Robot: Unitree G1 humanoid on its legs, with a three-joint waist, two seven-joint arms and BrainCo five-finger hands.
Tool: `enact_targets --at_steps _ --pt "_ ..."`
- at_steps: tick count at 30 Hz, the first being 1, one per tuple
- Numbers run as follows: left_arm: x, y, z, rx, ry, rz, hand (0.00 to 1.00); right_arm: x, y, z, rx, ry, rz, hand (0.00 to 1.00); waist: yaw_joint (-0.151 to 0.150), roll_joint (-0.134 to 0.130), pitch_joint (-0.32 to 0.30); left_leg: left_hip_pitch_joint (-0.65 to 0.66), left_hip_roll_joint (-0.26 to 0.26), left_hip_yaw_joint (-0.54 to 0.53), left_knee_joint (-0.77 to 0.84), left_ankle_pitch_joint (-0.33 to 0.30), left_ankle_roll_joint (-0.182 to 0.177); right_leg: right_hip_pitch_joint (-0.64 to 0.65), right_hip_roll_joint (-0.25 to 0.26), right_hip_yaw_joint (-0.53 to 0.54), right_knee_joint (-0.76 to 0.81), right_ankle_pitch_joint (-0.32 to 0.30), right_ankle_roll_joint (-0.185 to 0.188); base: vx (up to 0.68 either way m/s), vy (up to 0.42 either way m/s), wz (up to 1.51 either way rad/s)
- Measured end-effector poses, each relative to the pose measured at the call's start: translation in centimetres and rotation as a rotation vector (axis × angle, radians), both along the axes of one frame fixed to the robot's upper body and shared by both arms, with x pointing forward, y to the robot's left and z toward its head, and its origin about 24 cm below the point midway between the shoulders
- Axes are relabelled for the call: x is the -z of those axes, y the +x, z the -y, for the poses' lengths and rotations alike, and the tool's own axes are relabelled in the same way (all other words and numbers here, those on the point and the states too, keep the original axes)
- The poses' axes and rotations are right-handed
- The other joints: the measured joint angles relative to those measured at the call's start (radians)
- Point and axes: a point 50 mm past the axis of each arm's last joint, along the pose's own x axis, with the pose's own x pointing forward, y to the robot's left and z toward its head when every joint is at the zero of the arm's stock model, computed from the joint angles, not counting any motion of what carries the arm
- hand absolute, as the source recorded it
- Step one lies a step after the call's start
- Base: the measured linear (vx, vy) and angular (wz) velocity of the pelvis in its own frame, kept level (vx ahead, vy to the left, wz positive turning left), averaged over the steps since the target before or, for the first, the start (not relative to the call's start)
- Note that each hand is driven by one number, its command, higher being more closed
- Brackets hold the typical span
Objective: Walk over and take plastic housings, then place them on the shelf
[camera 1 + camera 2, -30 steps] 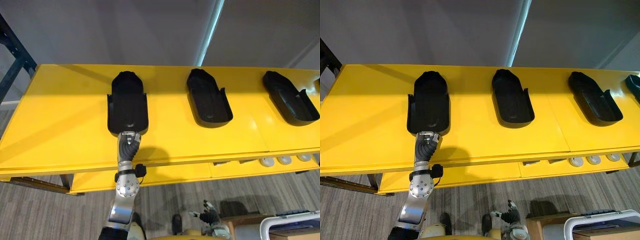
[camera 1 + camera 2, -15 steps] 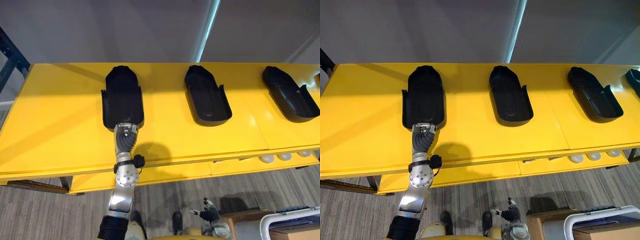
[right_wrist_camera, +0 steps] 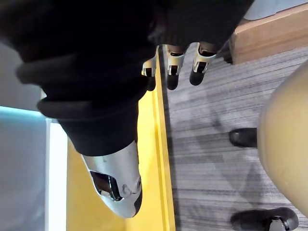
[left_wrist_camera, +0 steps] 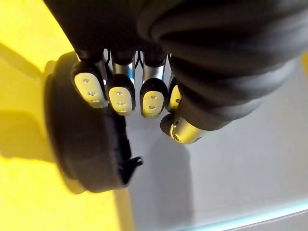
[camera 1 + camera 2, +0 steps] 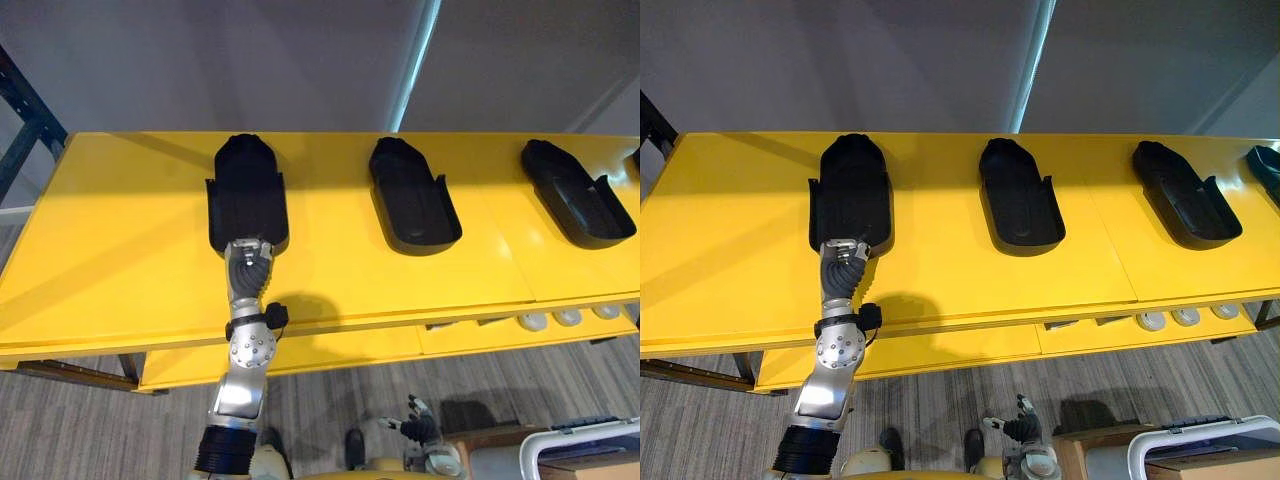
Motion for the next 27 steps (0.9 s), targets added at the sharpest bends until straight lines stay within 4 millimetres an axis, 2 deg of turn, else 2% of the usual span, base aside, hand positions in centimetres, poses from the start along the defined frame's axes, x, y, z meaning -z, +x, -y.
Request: enact_targets --at_steps 1,3,4,6,7,9,10,11,13,14,16,17,18,19,20,21,23,24,25,27 --pt "-0.5 -0.2 0.0 0.005 -0.011 0.027 1.00 0.0 0.0 0.0 0.000 0.000 -0.001 0.00 0.000 0.000 0.000 0.000 -0.003 -0.004 -0.003 0.001 -0.001 0.000 -0.001 -0.004 0.000 0.000 0.000 -0.03 0.007 0.21" --pt "-3.2 -1.4 -0.7 0.007 -0.008 0.165 1.00 0.2 -0.2 0.1 -0.001 -0.001 -0.016 0.00 0.002 0.003 0.002 0.004 -0.010 -0.028 -0.004 0.003 -0.001 0.018 -0.007 -0.028 0.001 -0.008 0.001 0.00 0.010 0.30" --pt "-3.9 -1.7 -0.9 0.007 -0.007 0.204 1.00 0.3 -0.3 0.0 -0.002 -0.001 -0.019 0.00 0.002 0.003 0.002 0.007 -0.013 -0.035 -0.004 0.003 -0.001 0.023 -0.009 -0.037 0.004 -0.012 0.002 0.01 0.011 0.43" --pt "-7.1 -4.1 -2.3 -0.021 -0.020 0.400 1.00 0.4 -0.2 0.0 -0.006 0.000 -0.027 0.00 0.003 0.007 0.003 0.011 -0.026 -0.072 -0.006 0.003 -0.001 0.040 -0.018 -0.074 0.020 -0.031 0.003 0.02 0.005 0.48" --pt "-7.6 -4.8 -3.1 -0.046 -0.026 0.443 1.00 0.4 -0.1 -0.1 -0.008 0.001 -0.029 0.00 0.004 0.007 0.003 0.011 -0.027 -0.078 -0.006 0.003 -0.001 0.043 -0.019 -0.076 0.021 -0.033 0.002 0.03 -0.001 0.35" --pt "-8.6 -7.4 -7.3 -0.238 -0.069 0.564 1.00 0.6 -0.1 -0.3 -0.011 0.007 -0.041 0.00 0.012 0.010 0.005 0.020 -0.033 -0.097 -0.006 0.003 -0.001 0.062 -0.023 -0.093 0.021 -0.043 0.002 0.03 -0.007 0.26" --pt "-8.6 -8.0 -8.4 -0.295 -0.082 0.579 1.00 0.6 -0.1 -0.3 -0.011 0.005 -0.041 0.00 0.013 0.012 0.006 0.023 -0.037 -0.105 -0.006 0.003 -0.001 0.068 -0.025 -0.101 0.021 -0.047 0.003 0.04 -0.008 0.31" --pt "-8.2 -9.5 -10.8 -0.429 -0.095 0.586 1.00 0.6 0.0 -0.1 -0.012 0.001 -0.041 0.00 0.017 0.016 0.006 0.030 -0.041 -0.116 -0.008 0.003 -0.002 0.079 -0.028 -0.113 0.025 -0.053 0.001 0.03 -0.004 0.30" --pt "-7.2 -11.3 -13.4 -0.569 -0.119 0.561 1.00 0.6 0.1 0.0 -0.013 -0.002 -0.040 0.00 0.029 0.019 0.007 0.037 -0.044 -0.126 -0.009 0.003 -0.001 0.088 -0.030 -0.127 0.034 -0.061 -0.004 0.03 -0.005 0.26" --pt "-5.9 -12.5 -15.4 -0.668 -0.137 0.503 1.00 0.5 0.3 0.0 -0.013 -0.002 -0.037 0.00 0.032 0.019 0.006 0.043 -0.044 -0.131 -0.013 0.003 -0.002 0.094 -0.031 -0.132 0.039 -0.065 -0.006 0.03 -0.012 0.23" --pt "-3.1 -13.5 -17.3 -0.753 -0.175 0.355 1.00 0.4 0.6 0.0 -0.015 -0.004 -0.030 0.00 0.039 0.021 0.005 0.048 -0.046 -0.132 -0.014 0.003 -0.002 0.101 -0.031 -0.133 0.041 -0.071 -0.010 0.02 -0.013 0.15" --pt "-0.1 -13.9 -18.5 -0.773 -0.226 0.197 1.00 0.3 0.8 0.1 -0.023 -0.010 -0.024 0.00 0.056 0.019 0.003 0.049 -0.049 -0.132 -0.013 0.002 -0.001 0.102 -0.033 -0.133 0.045 -0.081 -0.007 0.00 -0.011 0.06" --pt "1.0 -14.0 -18.7 -0.775 -0.242 0.132 1.00 0.3 0.9 0.1 -0.026 -0.010 -0.024 0.00 0.058 0.019 0.002 0.048 -0.049 -0.132 -0.011 0.002 -0.001 0.102 -0.033 -0.133 0.045 -0.082 -0.008 0.00 -0.019 0.06" --pt "3.7 -14.5 -19.2 -0.789 -0.274 -0.013 1.00 0.2 1.3 0.0 -0.030 -0.007 -0.019 0.00 0.058 0.019 0.002 0.049 -0.048 -0.133 -0.008 0.002 -0.001 0.102 -0.032 -0.135 0.050 -0.084 -0.011 0.00 0.000 0.00" --pt "6.9 -15.5 -19.5 -0.806 -0.308 -0.189 0.00 0.2 1.5 0.0 -0.033 -0.006 -0.014 0.00 0.058 0.018 0.001 0.051 -0.045 -0.131 -0.002 0.001 -0.001 0.103 -0.031 -0.134 0.052 -0.085 -0.013 0.00 0.000 0.00" --pt "8.0 -15.8 -19.4 -0.809 -0.316 -0.254 0.00 0.1 1.5 0.0 -0.034 -0.006 -0.013 0.00 0.058 0.018 0.001 0.053 -0.044 -0.129 -0.002 0.001 -0.001 0.104 -0.030 -0.133 0.052 -0.086 -0.013 -0.01 -0.018 -0.08" --pt "14.0 -17.7 -18.1 -0.795 -0.400 -0.559 0.00 0.2 1.4 0.3 -0.029 -0.003 -0.015 0.00 0.056 0.018 0.001 0.067 -0.041 -0.124 -0.002 0.001 -0.001 0.110 -0.031 -0.125 0.055 -0.086 -0.013 -0.01 -0.014 -0.12" --pt "15.1 -18.1 -17.6 -0.781 -0.427 -0.614 0.00 0.2 1.4 0.3 -0.026 -0.001 -0.015 0.00 0.056 0.018 0.001 0.070 -0.041 -0.124 -0.002 0.001 -0.001 0.113 -0.031 -0.125 0.055 -0.086 -0.013 -0.03 -0.003 -0.11" --pt "18.1 -19.0 -15.6 -0.720 -0.504 -0.763 0.00 0.2 1.3 0.5 -0.015 0.000 -0.016 0.00 0.055 0.018 0.001 0.080 -0.041 -0.120 -0.003 0.001 -0.001 0.120 -0.032 -0.124 0.056 -0.086 -0.012 -0.05 0.004 -0.06" --pt "20.8 -19.5 -12.8 -0.625 -0.573 -0.904 0.00 0.3 1.0 0.7 -0.008 0.000 -0.025 0.00 0.055 0.020 -0.001 0.082 -0.041 -0.114 -0.003 0.001 -0.001 0.120 -0.034 -0.123 0.061 -0.088 -0.008 -0.06 0.004 -0.04"
